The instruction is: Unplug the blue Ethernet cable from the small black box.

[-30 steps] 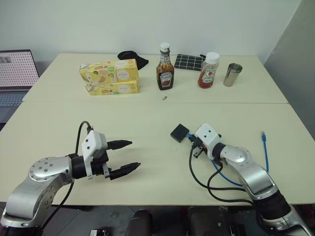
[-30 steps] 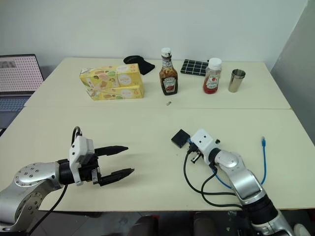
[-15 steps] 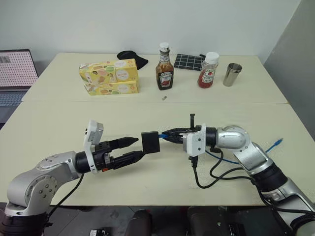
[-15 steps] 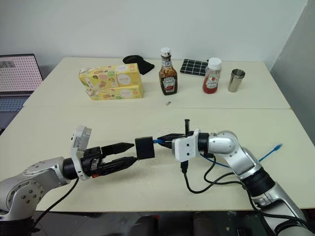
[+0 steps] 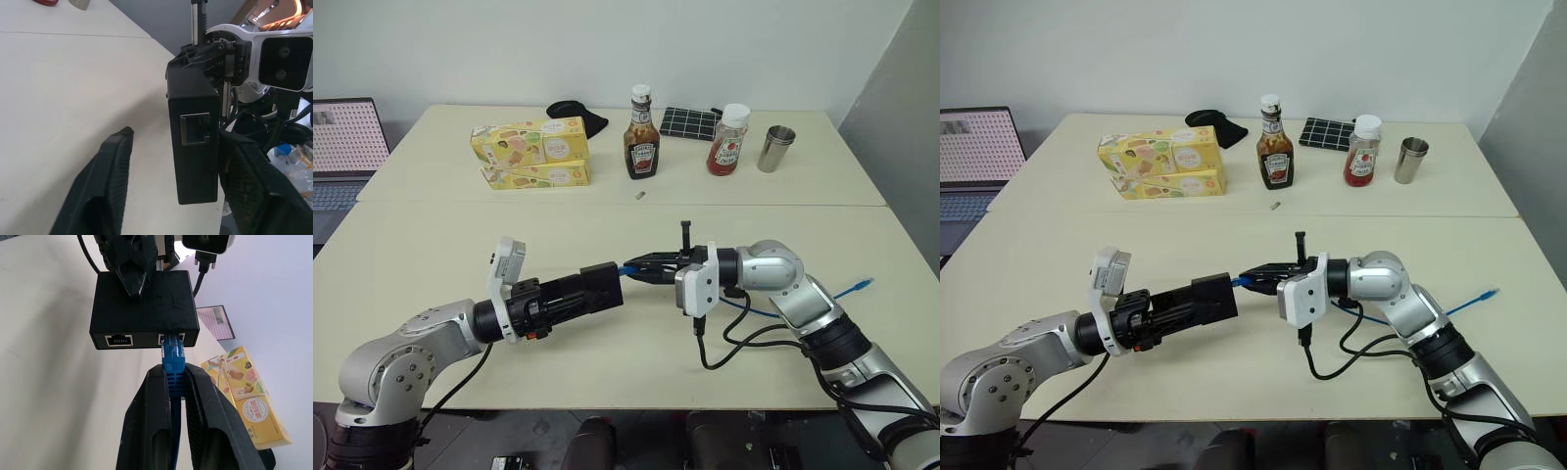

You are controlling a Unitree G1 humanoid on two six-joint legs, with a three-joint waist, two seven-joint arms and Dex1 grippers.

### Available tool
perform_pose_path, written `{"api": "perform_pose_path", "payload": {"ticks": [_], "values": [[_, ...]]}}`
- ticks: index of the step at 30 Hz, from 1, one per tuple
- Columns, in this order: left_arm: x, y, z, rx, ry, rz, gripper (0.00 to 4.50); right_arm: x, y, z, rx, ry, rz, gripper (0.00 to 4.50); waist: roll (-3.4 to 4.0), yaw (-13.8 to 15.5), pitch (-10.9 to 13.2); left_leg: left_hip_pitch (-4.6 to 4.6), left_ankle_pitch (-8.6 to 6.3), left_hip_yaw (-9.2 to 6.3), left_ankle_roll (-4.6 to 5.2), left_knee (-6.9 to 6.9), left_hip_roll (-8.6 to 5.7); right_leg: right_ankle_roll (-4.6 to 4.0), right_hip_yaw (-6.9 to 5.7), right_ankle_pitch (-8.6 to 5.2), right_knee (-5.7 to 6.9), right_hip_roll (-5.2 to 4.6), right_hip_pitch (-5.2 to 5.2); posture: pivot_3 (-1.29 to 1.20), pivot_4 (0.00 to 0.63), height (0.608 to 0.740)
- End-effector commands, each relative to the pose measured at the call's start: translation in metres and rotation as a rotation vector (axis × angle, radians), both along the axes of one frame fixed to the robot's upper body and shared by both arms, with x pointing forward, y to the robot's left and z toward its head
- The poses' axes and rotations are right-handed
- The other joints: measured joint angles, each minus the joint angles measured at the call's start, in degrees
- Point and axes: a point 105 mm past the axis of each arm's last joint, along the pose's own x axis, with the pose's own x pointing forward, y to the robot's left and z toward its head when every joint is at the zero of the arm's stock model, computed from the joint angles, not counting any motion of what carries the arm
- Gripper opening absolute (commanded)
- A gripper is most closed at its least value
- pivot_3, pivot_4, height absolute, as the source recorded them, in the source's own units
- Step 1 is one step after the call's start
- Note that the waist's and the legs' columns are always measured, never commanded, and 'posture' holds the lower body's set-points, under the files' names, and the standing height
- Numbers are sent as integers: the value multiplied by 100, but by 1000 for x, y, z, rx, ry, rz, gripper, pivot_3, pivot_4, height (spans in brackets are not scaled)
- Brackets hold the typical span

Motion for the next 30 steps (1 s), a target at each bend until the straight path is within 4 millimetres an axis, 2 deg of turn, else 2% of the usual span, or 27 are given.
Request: {"api": "perform_pose_path", "payload": {"ticks": [1, 6, 11, 13, 14, 19, 21, 23, 26, 30], "values": [[-1, -3, 6, -16, -22, -23, 1745, -3, 2, 16, 40, -76, 28, 119, 0, 0, 0, 0, 0, 0, 0, 0, 0, 0, 0, 0, 0, 0, 0, 0, 150, 740], [-3, -2, 1, 8, -12, -32, 794, -3, 3, 14, 35, -94, 40, 119, 0, 0, 0, 0, 0, 0, 0, 0, -2, 0, 0, 0, 0, 0, 0, 0, 150, 740], [-2, 2, -3, 27, -8, -23, 782, -5, 3, 7, -15, -148, 65, 118, 0, 0, 0, 0, 0, 0, 0, 0, -2, 0, 0, 0, 0, 0, 0, 0, 150, 740], [-2, 2, -3, 31, -8, -25, 782, -5, 2, 6, -26, -157, 67, 821, 0, 0, 0, 0, 0, 2, 0, 0, -3, 0, 0, 0, 0, 0, 0, 0, 150, 740], [-2, 3, -3, 32, -8, -26, 782, -4, 2, 5, -30, -154, 67, 937, 0, 0, 0, 0, 0, 1, 0, 0, -3, 0, 0, 0, 0, 0, 0, 0, 150, 740], [0, 5, -6, 55, -13, -37, 782, -7, -6, 7, -55, -82, 63, 2140, 0, 0, 0, 0, 0, 1, 0, 0, -2, 0, 0, 0, 0, 0, 0, 0, 150, 740], [1, 6, -9, 71, -19, -52, 781, -9, -13, 9, -64, 12, 51, 2580, 1, 2, 0, 0, 0, 0, 0, 0, -1, 0, 0, 0, 0, 0, 0, 0, 150, 740], [3, 5, -11, 86, -45, -74, 781, -13, -19, 15, -41, 179, 26, 3004, 1, 8, 1, -1, 0, -2, 0, 0, 0, 0, 0, 0, -1, -1, 1, 0, 150, 740], [4, 1, -13, 99, -98, -133, 781, -22, -25, 23, -5, 496, -4, 3083, 3, 18, 2, -5, 0, -12, 1, 0, 1, -1, 0, 0, -3, -6, 1, 0, 150, 740], [4, -2, -10, 101, -169, -209, 781, -33, -22, 32, 73, 872, -10, 3083, 5, 16, 3, -6, 0, -25, 1, -2, 4, -1, 3, 0, -3, -7, 0, 0, 150, 740]]}}
